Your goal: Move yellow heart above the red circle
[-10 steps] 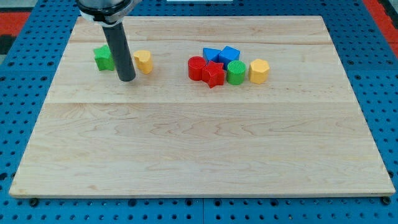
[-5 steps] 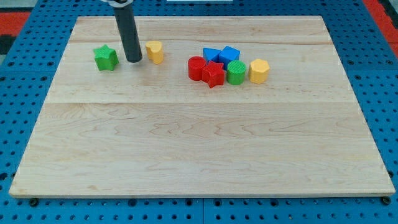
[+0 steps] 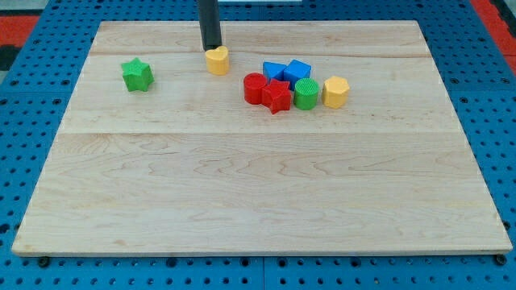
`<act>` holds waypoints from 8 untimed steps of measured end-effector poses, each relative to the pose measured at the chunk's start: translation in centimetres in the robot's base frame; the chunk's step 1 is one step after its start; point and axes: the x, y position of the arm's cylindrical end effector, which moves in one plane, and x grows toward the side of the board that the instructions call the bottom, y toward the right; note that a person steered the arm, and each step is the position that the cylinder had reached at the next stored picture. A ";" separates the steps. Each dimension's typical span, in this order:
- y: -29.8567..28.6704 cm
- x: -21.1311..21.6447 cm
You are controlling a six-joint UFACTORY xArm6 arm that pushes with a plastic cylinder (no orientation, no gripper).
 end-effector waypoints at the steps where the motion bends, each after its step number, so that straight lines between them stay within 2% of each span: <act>1: -4.3 0.0; 2: -6.5 0.9; 3: -5.5 2.1; 6: 4.1 2.2; 7: 4.4 1.8; 8: 2.1 1.8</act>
